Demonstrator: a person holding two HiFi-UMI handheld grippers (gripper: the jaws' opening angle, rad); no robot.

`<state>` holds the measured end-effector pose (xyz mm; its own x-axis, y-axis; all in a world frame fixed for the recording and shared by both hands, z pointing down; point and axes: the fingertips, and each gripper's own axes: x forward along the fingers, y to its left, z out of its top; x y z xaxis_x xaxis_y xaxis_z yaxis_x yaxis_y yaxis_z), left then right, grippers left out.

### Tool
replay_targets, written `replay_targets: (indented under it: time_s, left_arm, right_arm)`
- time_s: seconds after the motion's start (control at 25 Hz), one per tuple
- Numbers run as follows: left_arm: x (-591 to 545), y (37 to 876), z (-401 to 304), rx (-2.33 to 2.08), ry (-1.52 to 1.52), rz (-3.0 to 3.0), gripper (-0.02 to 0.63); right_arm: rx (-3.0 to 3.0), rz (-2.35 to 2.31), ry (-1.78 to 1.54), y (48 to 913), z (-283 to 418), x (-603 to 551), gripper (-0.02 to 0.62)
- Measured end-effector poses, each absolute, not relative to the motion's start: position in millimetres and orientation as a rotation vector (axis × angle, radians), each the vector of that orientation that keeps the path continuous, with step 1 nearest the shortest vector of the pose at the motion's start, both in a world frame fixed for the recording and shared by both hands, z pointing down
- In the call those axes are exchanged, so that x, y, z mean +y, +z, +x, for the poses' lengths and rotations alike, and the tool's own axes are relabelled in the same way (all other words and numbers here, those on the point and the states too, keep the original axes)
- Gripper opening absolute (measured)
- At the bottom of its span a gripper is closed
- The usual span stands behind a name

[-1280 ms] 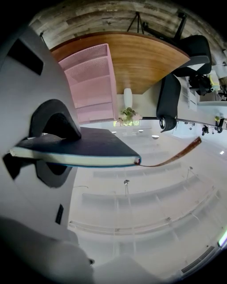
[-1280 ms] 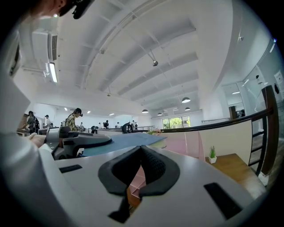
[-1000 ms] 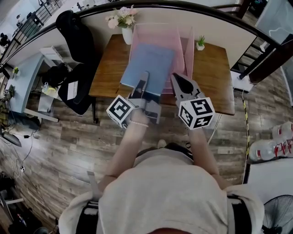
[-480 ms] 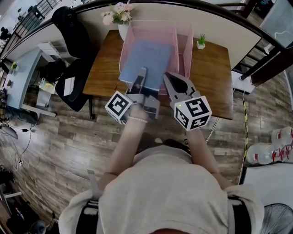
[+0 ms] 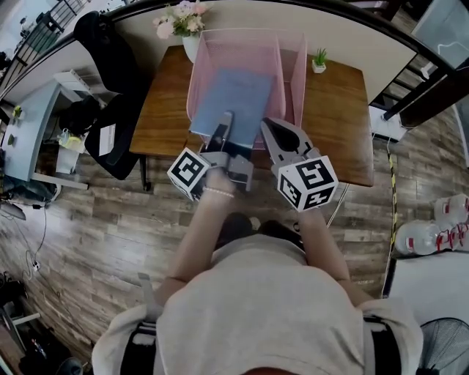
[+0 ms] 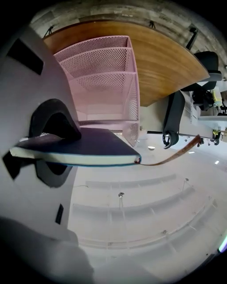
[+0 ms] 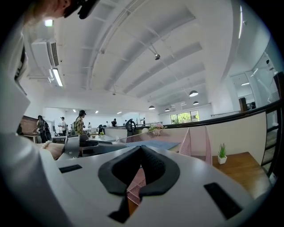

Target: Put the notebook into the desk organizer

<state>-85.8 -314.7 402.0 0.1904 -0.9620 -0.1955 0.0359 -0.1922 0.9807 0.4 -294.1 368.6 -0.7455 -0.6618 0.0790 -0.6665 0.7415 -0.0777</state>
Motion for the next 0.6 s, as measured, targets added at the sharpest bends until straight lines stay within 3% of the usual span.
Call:
replay_targets:
  time_s: [0.6]
  left_arm:
    - [-319, 414, -90, -1.011, -1.1, 1.445, 0.067]
  right_arm:
    - [-2.87, 1.168, 0.193, 371, -6, -286, 0.002]
